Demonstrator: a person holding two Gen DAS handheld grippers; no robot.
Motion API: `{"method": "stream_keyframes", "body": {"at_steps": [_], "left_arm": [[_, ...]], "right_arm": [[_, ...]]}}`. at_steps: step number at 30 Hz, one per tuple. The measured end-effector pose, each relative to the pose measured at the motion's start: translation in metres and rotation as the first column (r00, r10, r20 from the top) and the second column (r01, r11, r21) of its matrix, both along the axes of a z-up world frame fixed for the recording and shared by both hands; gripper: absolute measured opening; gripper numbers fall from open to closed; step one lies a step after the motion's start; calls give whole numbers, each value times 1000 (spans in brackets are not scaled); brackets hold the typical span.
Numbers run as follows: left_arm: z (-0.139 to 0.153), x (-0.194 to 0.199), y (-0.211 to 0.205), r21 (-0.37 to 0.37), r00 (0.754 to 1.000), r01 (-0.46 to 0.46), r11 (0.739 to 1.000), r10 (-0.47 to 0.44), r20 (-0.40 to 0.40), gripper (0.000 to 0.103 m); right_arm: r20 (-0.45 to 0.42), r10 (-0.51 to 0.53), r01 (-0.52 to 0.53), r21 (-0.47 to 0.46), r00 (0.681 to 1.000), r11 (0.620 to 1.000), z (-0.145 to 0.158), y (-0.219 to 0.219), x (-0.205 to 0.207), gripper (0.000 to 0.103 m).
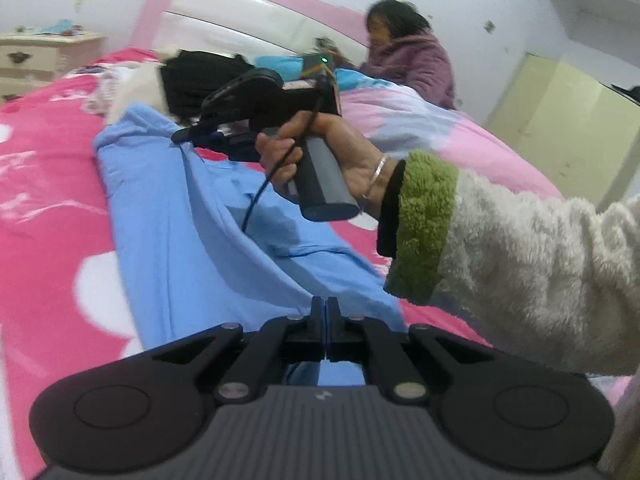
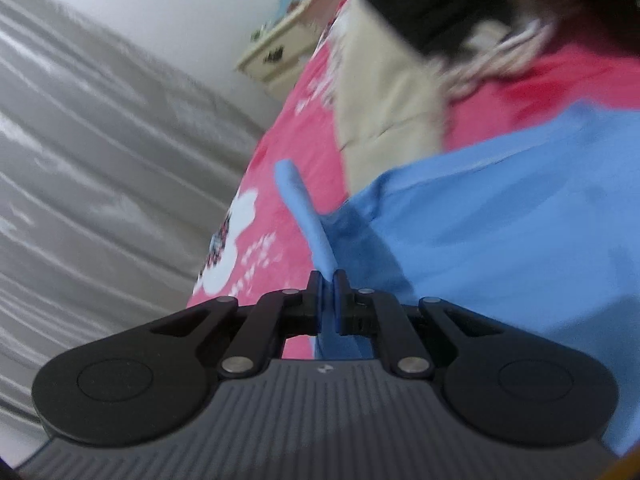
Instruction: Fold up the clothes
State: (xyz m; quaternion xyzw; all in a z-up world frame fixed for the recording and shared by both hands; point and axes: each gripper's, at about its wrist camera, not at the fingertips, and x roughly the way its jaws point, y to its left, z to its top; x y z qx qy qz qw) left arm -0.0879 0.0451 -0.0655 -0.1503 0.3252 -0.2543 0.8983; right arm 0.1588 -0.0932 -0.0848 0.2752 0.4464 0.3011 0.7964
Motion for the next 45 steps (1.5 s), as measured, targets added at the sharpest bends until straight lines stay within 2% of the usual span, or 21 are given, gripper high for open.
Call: {"method": "stream_keyframes", "body": {"at_steps": [5, 12, 18, 21, 23, 26, 28, 31, 35, 38, 41, 43, 45], "left_arm": [[-10, 38, -33, 5, 994, 107, 994, -106, -27, 1], [-28, 71, -85, -3, 967, 234, 972, -233, -98, 1], [-23, 88, -108, -25, 951, 294, 955, -295, -88, 1], [-30, 97, -118, -23, 944, 309, 951, -309, -115, 1], [-38, 104, -126, -17, 941, 309, 951, -308, -139, 1], [-38, 107, -120, -25, 944, 292, 956, -293, -153, 1], [-32, 104, -109, -37, 951, 275, 961, -277, -136, 1], [-20, 101, -92, -59, 962, 244, 968, -250, -111, 1], [-15, 103, -73, -88, 970, 202, 975, -211, -122, 1], [-16, 106, -74, -109, 965, 198, 974, -213, -151, 1], [-19, 104, -92, -107, 957, 216, 970, -232, -175, 2], [-22, 98, -108, -83, 960, 193, 978, -206, -188, 8], [-28, 90, -128, -26, 958, 215, 976, -216, -191, 28]], "right_arm": [[23, -96, 95, 39, 995, 995, -5, -77, 4, 4], [10, -207, 206, 68, 978, 976, -26, -167, 0, 4], [49, -247, 240, 118, 968, 963, -31, -212, -9, 4], [64, -272, 263, 124, 960, 957, -32, -230, -8, 4], [35, -290, 286, 90, 956, 954, -44, -235, -4, 4], [-21, -314, 314, -22, 949, 949, -63, -239, 1, 8], [-64, -344, 345, 3, 937, 938, -69, -251, -6, 10], [-33, -396, 397, 40, 918, 917, -47, -275, -33, 12], [44, -425, 424, 45, 904, 905, 4, -310, -89, 16], [93, -433, 432, 38, 897, 901, 55, -326, -139, 16], [132, -435, 428, 84, 890, 900, 90, -342, -202, 17], [176, -426, 414, 98, 888, 905, 116, -347, -243, 19], [234, -424, 415, 89, 875, 905, 143, -349, -280, 23]]}}
